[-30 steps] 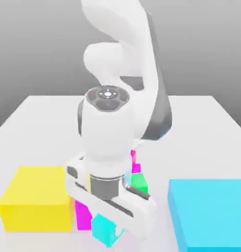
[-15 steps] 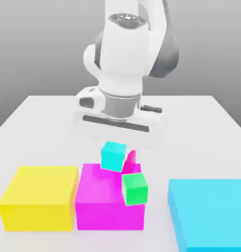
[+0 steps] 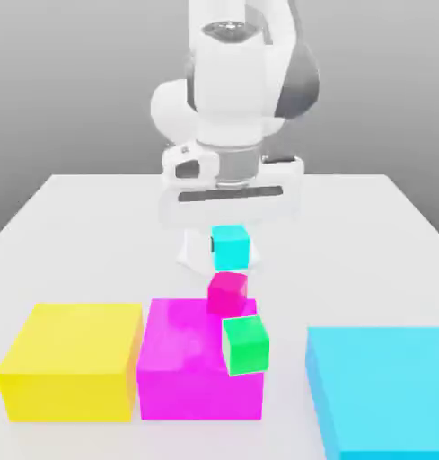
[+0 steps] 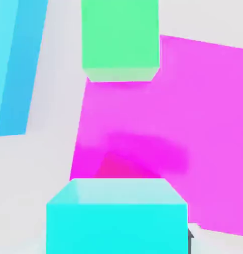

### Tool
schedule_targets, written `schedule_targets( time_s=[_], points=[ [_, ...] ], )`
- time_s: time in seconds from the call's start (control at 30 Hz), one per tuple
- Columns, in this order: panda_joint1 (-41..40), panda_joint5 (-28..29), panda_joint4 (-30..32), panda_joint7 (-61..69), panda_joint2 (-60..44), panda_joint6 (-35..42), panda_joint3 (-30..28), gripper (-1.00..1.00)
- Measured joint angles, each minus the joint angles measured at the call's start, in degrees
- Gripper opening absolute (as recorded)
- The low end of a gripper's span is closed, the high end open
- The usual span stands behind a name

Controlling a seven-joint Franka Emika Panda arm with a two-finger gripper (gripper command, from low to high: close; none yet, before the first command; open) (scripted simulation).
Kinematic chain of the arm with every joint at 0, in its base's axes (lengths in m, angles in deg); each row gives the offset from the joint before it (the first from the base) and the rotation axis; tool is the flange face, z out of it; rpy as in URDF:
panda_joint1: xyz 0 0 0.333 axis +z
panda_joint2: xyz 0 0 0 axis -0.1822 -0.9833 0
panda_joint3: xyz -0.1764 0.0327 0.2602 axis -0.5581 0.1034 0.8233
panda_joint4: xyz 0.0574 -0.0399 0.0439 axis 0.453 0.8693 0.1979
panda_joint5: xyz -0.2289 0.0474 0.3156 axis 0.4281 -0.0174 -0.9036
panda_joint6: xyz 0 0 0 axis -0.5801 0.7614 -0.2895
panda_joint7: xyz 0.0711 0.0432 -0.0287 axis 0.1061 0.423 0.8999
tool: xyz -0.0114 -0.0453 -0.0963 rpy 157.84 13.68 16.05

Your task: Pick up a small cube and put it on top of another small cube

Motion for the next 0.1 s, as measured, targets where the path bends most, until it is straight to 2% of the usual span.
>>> schedule_targets(
  time_s=[0.1],
  points=[
    [0.00, 0.00, 0.00, 0.00, 0.00, 0.00, 0.00, 1.00]
  ],
)
